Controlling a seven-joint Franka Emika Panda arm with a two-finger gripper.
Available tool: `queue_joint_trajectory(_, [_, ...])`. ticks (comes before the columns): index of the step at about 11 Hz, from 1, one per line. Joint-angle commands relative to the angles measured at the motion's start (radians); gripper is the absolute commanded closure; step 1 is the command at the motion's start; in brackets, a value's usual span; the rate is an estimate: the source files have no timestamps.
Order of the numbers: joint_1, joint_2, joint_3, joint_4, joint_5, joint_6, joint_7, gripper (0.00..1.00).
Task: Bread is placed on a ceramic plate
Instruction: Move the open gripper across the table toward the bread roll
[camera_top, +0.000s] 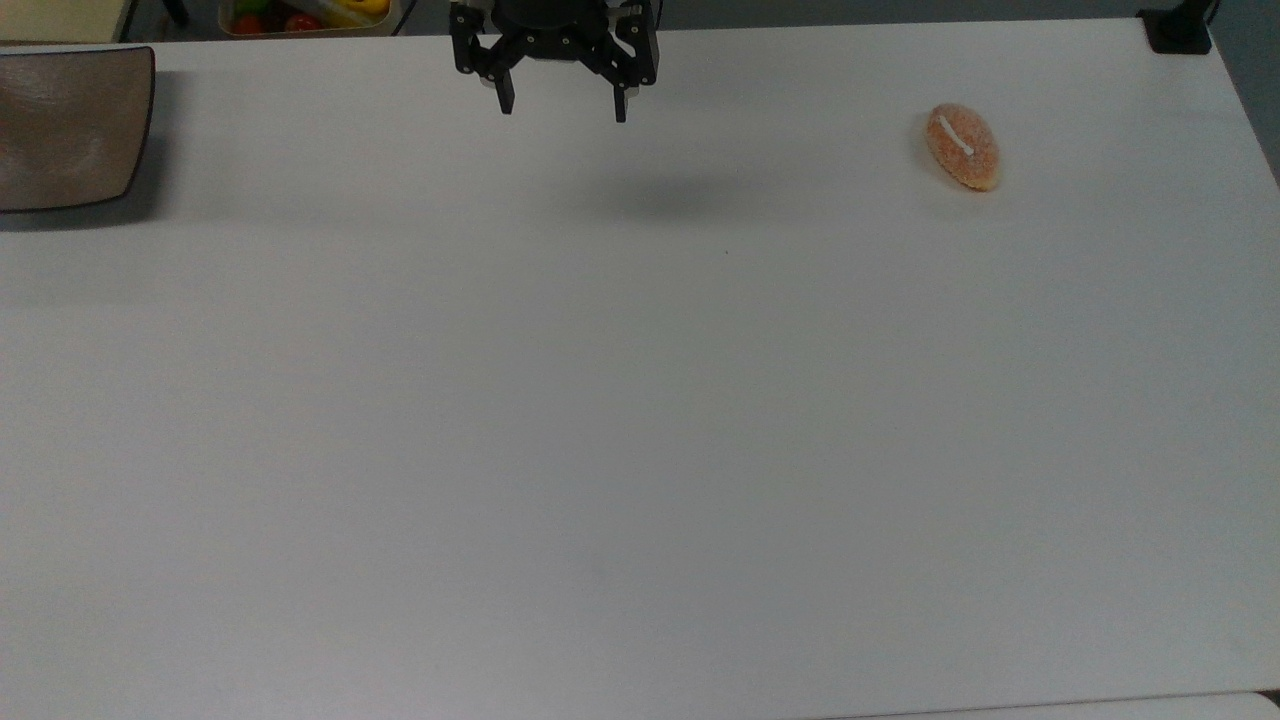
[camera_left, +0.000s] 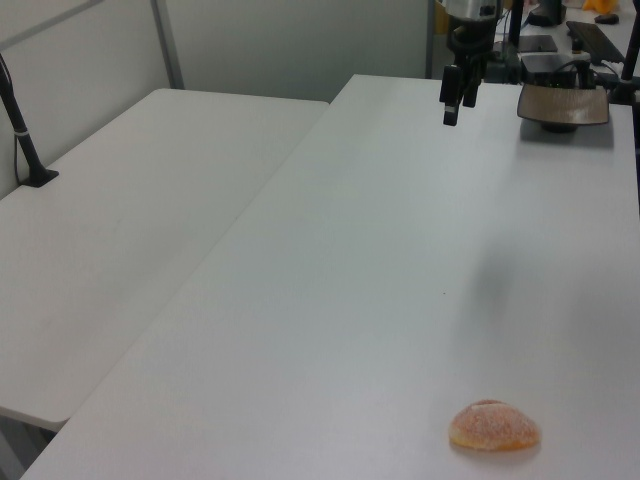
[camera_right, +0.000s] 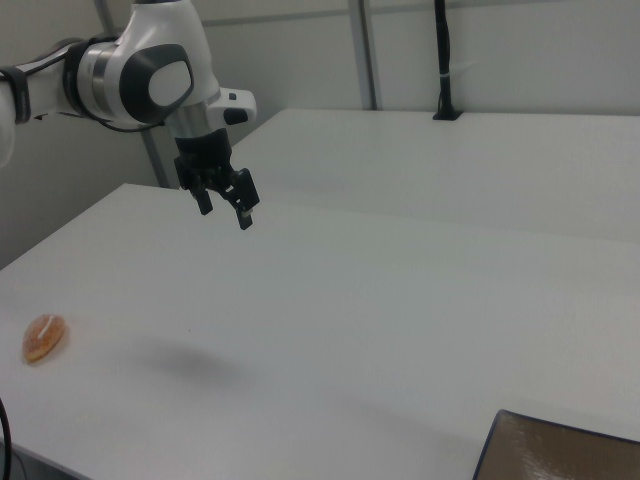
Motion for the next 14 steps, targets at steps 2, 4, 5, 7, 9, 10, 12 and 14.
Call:
queue_joint_trajectory(2, [0.014,0.002,0.005,0.001,0.003,0.012,-0.006,0.0])
queue_joint_trajectory(4, [0.017,0.007,0.005,-0.004,0.007,0.019,-0.006,0.0])
queue_joint_trajectory(5, [0.036,0.005,0.005,-0.004,0.009,0.016,-0.004,0.0])
queue_joint_trajectory(7, [0.043,0.004,0.01,-0.01,0.012,0.015,0.015,0.0])
queue_joint_trajectory(9, [0.066,0.001,0.066,-0.042,0.012,0.027,0.052,0.0])
queue_joint_trajectory(10, [0.07,-0.001,0.103,-0.044,0.012,0.026,0.086,0.0])
queue_joint_trajectory(12, [0.091,0.005,0.17,-0.044,0.012,0.027,0.137,0.0])
queue_joint_trajectory(14, [0.105,0.01,0.259,-0.05,0.012,0.027,0.195,0.0])
